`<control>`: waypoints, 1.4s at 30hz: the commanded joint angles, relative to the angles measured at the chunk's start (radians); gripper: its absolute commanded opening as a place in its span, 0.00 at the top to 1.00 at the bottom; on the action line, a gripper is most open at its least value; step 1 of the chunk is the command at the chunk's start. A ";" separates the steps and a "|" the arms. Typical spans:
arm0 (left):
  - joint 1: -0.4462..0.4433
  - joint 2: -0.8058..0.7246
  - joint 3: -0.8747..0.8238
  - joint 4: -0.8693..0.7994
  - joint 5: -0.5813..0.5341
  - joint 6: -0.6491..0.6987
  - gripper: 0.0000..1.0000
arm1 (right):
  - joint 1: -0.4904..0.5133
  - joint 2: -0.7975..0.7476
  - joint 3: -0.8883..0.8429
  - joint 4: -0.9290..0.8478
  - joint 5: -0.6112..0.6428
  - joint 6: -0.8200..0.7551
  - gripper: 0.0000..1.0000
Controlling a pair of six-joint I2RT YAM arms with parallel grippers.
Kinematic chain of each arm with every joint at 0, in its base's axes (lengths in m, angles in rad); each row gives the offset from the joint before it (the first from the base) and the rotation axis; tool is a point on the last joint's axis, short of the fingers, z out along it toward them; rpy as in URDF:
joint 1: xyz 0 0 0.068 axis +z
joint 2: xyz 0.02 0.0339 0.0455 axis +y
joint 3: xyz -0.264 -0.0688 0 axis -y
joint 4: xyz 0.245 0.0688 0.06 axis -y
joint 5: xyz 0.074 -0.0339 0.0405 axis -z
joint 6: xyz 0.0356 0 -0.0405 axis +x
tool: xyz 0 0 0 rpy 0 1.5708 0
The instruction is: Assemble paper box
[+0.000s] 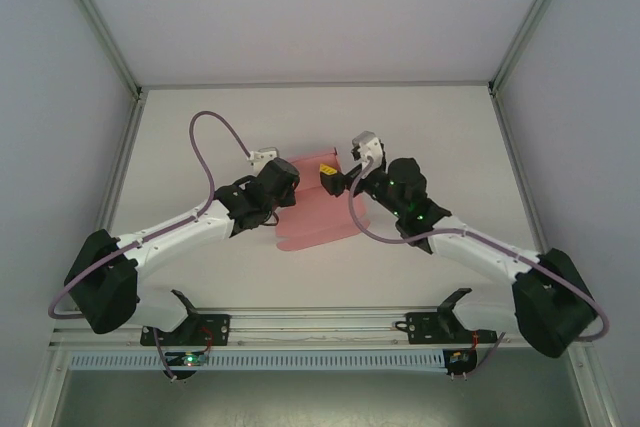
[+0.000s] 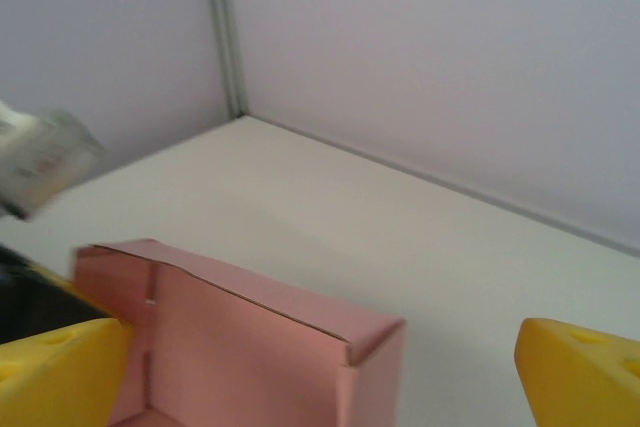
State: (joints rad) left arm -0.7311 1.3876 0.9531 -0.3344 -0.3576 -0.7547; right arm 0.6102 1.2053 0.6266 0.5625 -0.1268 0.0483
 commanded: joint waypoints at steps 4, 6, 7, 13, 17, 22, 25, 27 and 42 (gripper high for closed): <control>0.051 -0.025 0.028 -0.029 0.148 0.278 1.00 | -0.031 -0.184 -0.045 -0.139 -0.021 0.076 0.02; 0.088 -0.034 0.039 -0.027 0.269 0.386 1.00 | -0.046 -0.255 -0.058 -0.208 0.027 0.090 0.02; 0.104 -0.040 0.045 -0.030 0.308 0.424 1.00 | -0.054 -0.293 -0.069 -0.237 0.039 0.094 0.02; 0.144 -0.062 0.094 -0.141 0.628 0.815 1.00 | -0.106 -0.538 -0.138 -0.399 0.132 0.138 0.02; 0.142 -0.034 0.135 -0.250 0.676 1.081 0.97 | -0.122 -0.645 -0.174 -0.454 0.163 0.141 0.02; 0.135 0.133 0.352 -0.471 0.574 1.270 0.99 | -0.134 -0.663 -0.169 -0.527 0.177 0.136 0.02; 0.095 0.282 0.504 -0.551 0.443 1.370 1.00 | -0.138 -0.652 -0.174 -0.527 0.188 0.134 0.02; 0.055 0.388 0.586 -0.624 0.356 1.500 1.00 | -0.142 -0.645 -0.170 -0.537 0.187 0.132 0.02; -0.096 0.809 0.800 -0.617 0.082 1.853 1.00 | -0.177 -0.707 -0.178 -0.613 0.235 0.143 0.02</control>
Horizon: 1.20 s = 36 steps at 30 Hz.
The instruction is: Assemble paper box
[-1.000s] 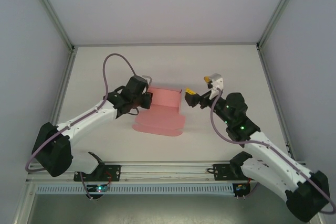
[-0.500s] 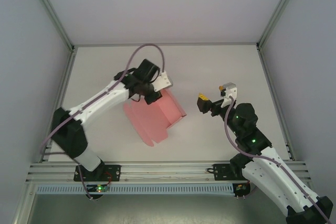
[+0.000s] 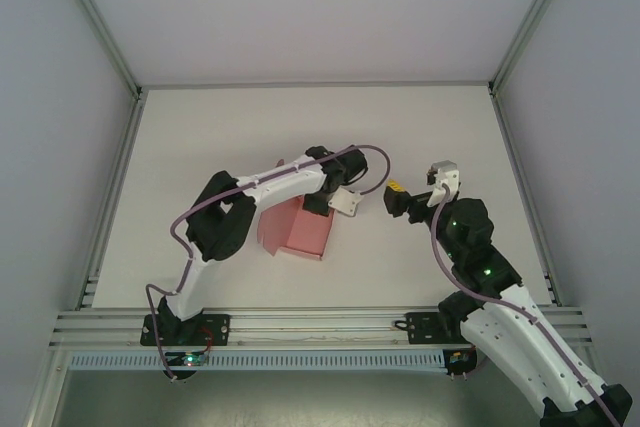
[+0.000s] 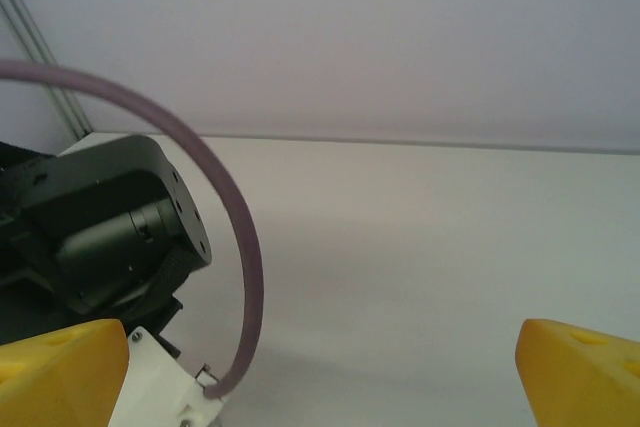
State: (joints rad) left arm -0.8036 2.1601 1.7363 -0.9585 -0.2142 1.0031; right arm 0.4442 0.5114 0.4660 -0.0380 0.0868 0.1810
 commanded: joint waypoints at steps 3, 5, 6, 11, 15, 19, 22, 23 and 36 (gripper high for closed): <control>-0.035 0.060 -0.003 0.061 -0.064 0.133 1.00 | -0.019 -0.011 -0.018 -0.013 0.024 0.011 0.02; -0.045 0.066 -0.029 0.112 -0.060 0.162 1.00 | -0.022 -0.007 -0.018 -0.013 0.025 0.012 0.02; -0.050 0.066 -0.045 0.145 -0.057 0.174 1.00 | -0.023 -0.005 -0.018 -0.013 0.025 0.013 0.02; -0.060 0.041 -0.038 0.168 -0.050 0.184 0.75 | -0.032 0.002 -0.015 -0.017 0.022 0.020 0.02; -0.060 -0.023 -0.042 0.155 -0.048 0.179 0.57 | -0.039 0.006 -0.017 -0.016 0.011 0.021 0.02; -0.061 -0.102 -0.050 0.155 -0.047 0.152 0.42 | -0.043 0.025 -0.011 -0.020 -0.014 0.019 0.02; -0.062 -0.170 -0.060 0.167 -0.014 0.118 0.19 | -0.048 0.038 -0.005 -0.020 -0.034 0.005 0.02; -0.062 -0.197 -0.076 0.198 0.001 0.105 0.01 | -0.051 0.044 -0.005 -0.016 -0.047 -0.008 0.02; 0.086 -0.643 -0.361 0.519 0.073 -0.420 0.00 | -0.160 0.241 0.073 0.130 -0.263 -0.071 0.02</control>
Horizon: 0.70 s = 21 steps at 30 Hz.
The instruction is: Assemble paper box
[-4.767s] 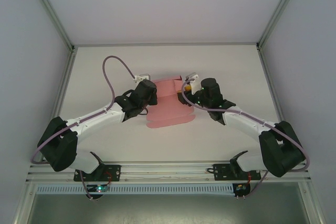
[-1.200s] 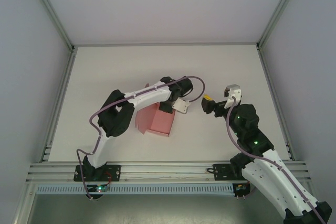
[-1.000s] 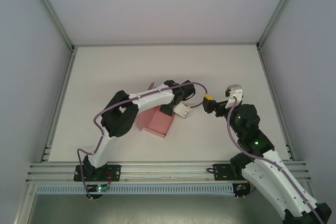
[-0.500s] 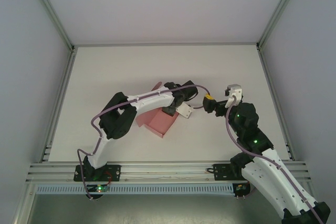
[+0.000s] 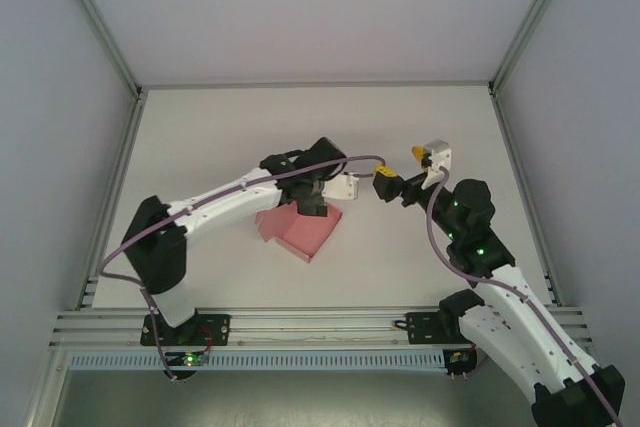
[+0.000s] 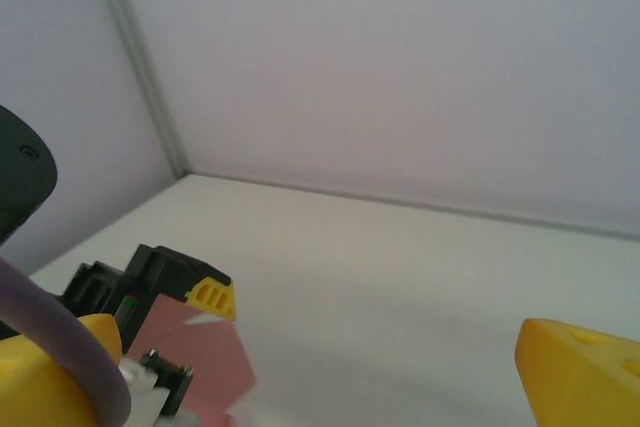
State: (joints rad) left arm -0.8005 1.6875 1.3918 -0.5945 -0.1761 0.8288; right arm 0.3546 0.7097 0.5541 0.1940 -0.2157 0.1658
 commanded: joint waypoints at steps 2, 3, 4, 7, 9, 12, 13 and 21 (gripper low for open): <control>0.111 -0.238 -0.083 0.139 0.088 -0.253 0.00 | -0.092 0.050 0.015 -0.081 -0.029 -0.055 0.02; 0.113 -0.263 -0.114 0.116 0.128 -0.221 0.00 | -0.099 0.050 0.028 -0.062 -0.075 -0.050 0.02; 0.111 -0.280 -0.138 0.081 0.174 -0.178 0.00 | -0.103 0.051 0.045 -0.043 -0.126 -0.034 0.02; 0.084 -0.275 -0.135 0.012 0.214 -0.137 0.00 | -0.096 0.073 0.111 -0.013 -0.325 0.015 0.02; 0.079 -0.249 -0.108 0.003 0.180 -0.161 0.00 | -0.079 0.090 0.126 0.032 -0.442 0.043 0.02; 0.081 -0.231 -0.071 -0.029 0.111 -0.211 0.00 | -0.052 0.109 0.150 0.029 -0.408 0.025 0.02; 0.082 -0.239 -0.054 -0.047 0.094 -0.255 0.00 | -0.047 0.130 0.165 0.007 -0.384 -0.023 0.02; 0.083 -0.596 -0.306 0.129 -0.035 -0.738 0.00 | -0.044 0.566 0.486 -0.431 -0.839 -0.816 0.02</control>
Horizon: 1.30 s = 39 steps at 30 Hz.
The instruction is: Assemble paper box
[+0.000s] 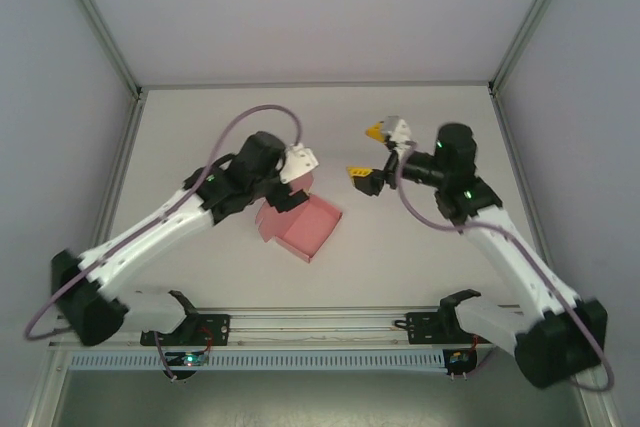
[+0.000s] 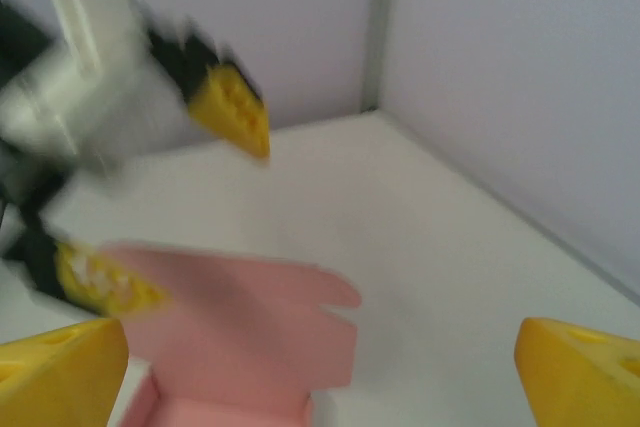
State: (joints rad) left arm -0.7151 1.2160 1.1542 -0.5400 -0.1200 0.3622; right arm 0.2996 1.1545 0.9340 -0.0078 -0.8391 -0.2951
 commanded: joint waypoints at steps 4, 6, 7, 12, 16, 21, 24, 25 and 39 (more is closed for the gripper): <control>-0.003 -0.301 -0.251 0.047 -0.209 -0.613 0.00 | 0.052 0.415 0.419 -0.670 -0.272 -0.781 0.02; -0.003 -0.357 -0.343 0.054 -0.173 -0.689 0.00 | 0.097 0.561 0.581 -0.890 -0.215 -0.976 0.02; -0.003 -0.373 -0.373 0.049 -0.161 -0.717 0.00 | 0.117 0.626 0.651 -0.958 -0.184 -1.029 0.02; -0.003 -0.421 -0.468 0.095 -0.103 -0.725 0.00 | 0.188 0.919 0.998 -1.176 -0.080 -1.077 0.04; -0.003 -0.388 -0.465 0.111 -0.087 -0.698 0.00 | 0.229 1.075 1.197 -1.308 -0.011 -1.089 0.11; -0.003 -0.315 -0.451 0.134 -0.046 -0.667 0.00 | 0.228 1.123 1.239 -1.314 0.033 -1.062 0.20; -0.002 -0.300 -0.456 0.156 -0.007 -0.643 0.00 | 0.213 1.124 1.226 -1.304 0.065 -1.039 0.24; -0.002 -0.299 -0.456 0.159 -0.007 -0.640 0.00 | 0.207 1.123 1.219 -1.296 0.081 -1.030 0.25; -0.001 -0.280 -0.458 0.171 -0.025 -0.611 0.00 | 0.192 1.119 1.181 -1.280 0.120 -1.020 0.82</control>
State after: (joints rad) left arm -0.7151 0.9325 0.6792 -0.4103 -0.1284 -0.2691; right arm 0.5030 2.2833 2.1323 -1.2785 -0.7235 -1.3220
